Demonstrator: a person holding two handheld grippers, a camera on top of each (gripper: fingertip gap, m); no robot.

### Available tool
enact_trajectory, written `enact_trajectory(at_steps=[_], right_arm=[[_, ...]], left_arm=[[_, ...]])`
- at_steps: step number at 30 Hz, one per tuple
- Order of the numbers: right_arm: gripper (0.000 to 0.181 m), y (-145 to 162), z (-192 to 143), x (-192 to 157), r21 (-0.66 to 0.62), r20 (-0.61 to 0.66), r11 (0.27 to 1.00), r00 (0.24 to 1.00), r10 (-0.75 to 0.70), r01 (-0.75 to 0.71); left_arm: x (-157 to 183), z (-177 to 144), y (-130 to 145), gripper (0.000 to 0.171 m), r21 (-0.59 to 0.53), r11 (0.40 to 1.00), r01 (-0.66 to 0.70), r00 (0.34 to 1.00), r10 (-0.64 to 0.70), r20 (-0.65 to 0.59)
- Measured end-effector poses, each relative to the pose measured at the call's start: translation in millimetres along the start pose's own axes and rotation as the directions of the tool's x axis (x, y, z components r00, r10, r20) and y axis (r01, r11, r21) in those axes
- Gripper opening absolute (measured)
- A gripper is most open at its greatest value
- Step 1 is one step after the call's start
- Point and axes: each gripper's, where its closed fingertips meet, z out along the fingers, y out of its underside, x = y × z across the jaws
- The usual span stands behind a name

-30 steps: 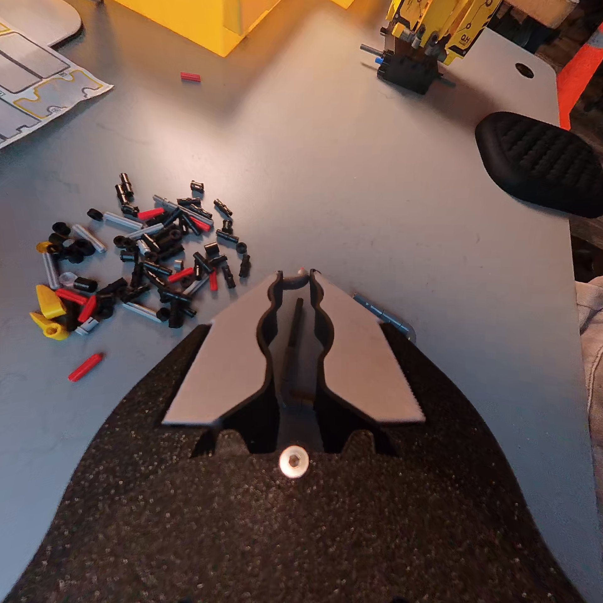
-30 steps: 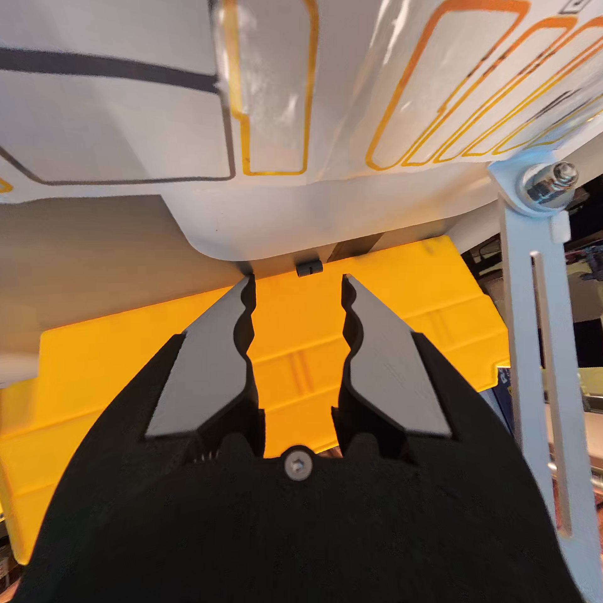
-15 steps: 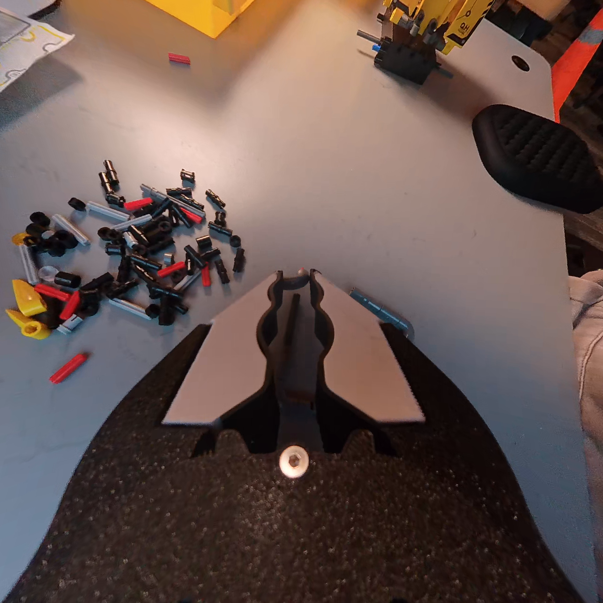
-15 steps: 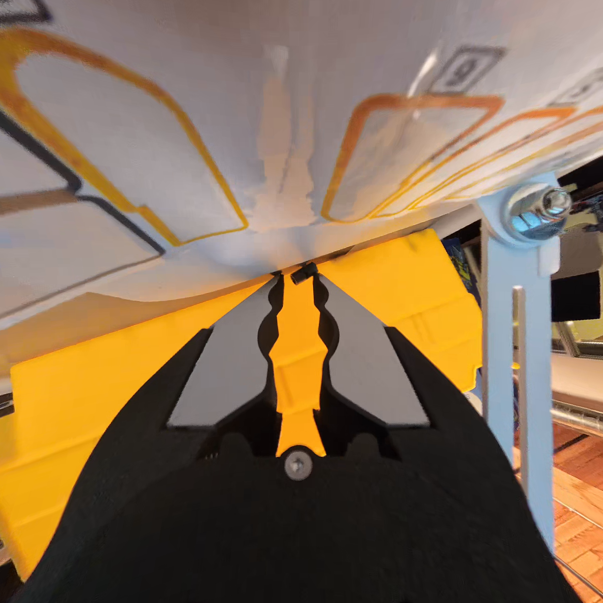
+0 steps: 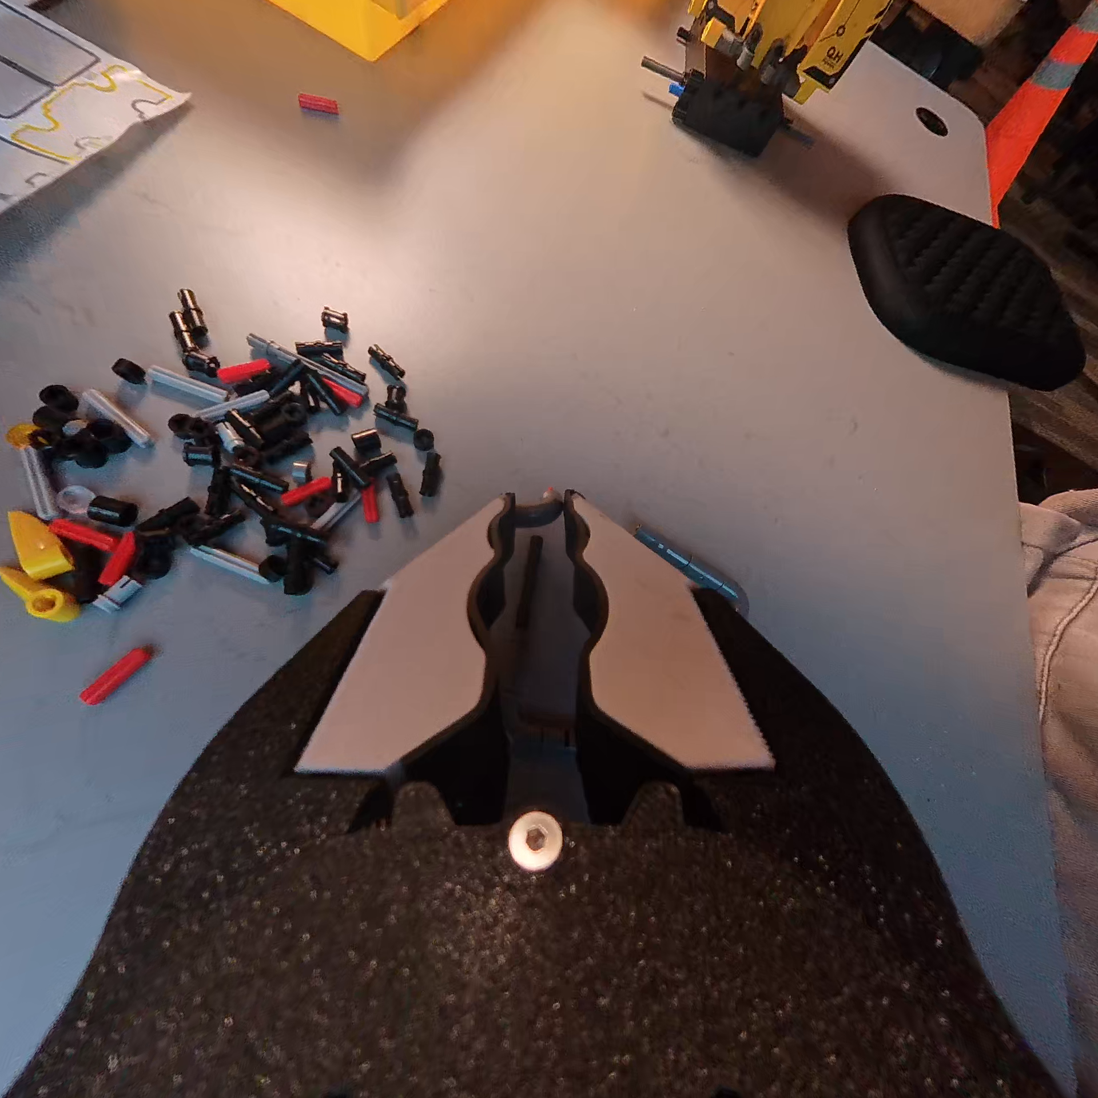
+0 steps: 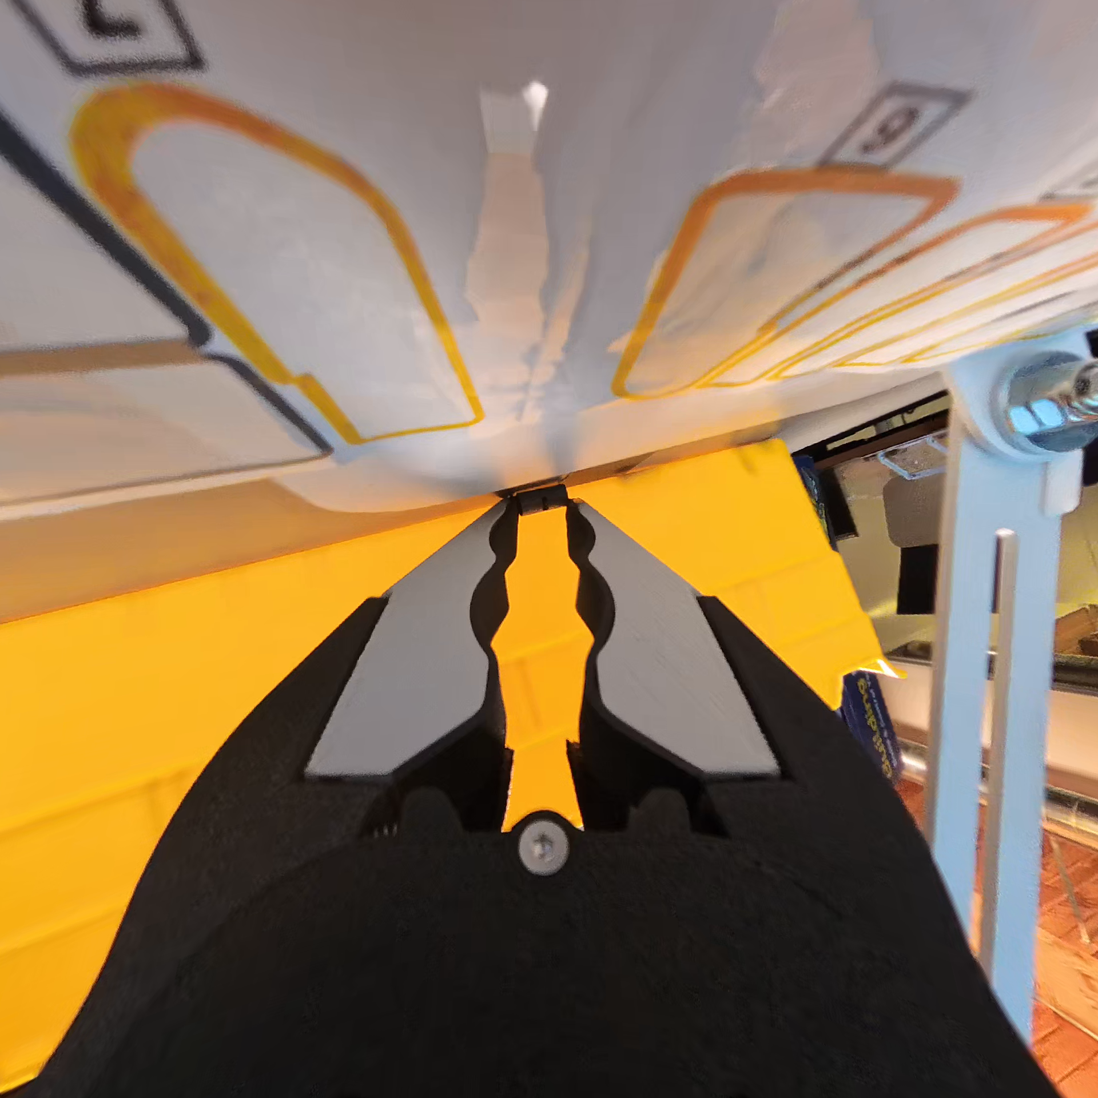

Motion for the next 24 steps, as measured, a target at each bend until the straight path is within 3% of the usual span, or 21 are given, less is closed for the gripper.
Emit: enact_trajectory(at_steps=[5, 9, 11, 13, 15, 17, 21, 24], right_arm=[[0.014, 2.2, -27.7, -19.7, 0.097, -0.017, 0.995, 1.0, -0.021, 0.023], [0.014, 0.2, -87.8, -53.2, 0.395, 0.037, 0.918, 0.999, 0.008, -0.021], [0.014, 1.4, -130.0, -72.7, 0.615, 0.079, 0.787, 0.997, 0.005, -0.053], [0.014, 9.2, -174.9, -89.8, 0.804, 0.093, 0.588, 0.996, 0.014, -0.083], [0.014, 24.8, -209.6, -106.6, 0.909, 0.103, 0.4, 0.993, 0.05, -0.115], [0.014, 40.8, -228.4, -123.8, 0.954, 0.104, 0.272, 0.989, 0.101, -0.128], [0.014, 55.7, -239.7, -168.9, 0.979, 0.148, 0.112, 0.973, 0.174, -0.169], [0.014, 47.6, -230.3, -202.1, 0.965, 0.237, 0.056, 0.945, 0.226, -0.255]], left_arm=[[-0.1, 1.4, 1.2, 0.015, -0.005, 1.0, -0.002, 1.0, 0.002, 0.001], [-1.0, -0.1, -1.1, 0.015, 0.009, 1.0, -0.002, 1.0, 0.002, 0.006], [-1.4, -1.6, -3.3, 0.015, 0.021, 1.0, 0.0, 1.0, 0.0, 0.008], [-1.7, -2.5, -4.7, 0.015, 0.029, 1.0, 0.0, 1.0, 0.0, 0.011], [-2.0, -2.8, -5.3, 0.015, 0.031, 1.0, -0.004, 1.0, 0.004, 0.017], [-2.3, -3.1, -6.5, 0.016, 0.036, 0.999, -0.01, 1.0, 0.009, 0.024], [-5.2, -5.8, -10.5, 0.016, 0.058, 0.998, -0.026, 0.998, 0.023, 0.056], [-15.0, -15.9, -18.7, 0.016, 0.1, 0.994, -0.037, 0.992, 0.025, 0.126]])
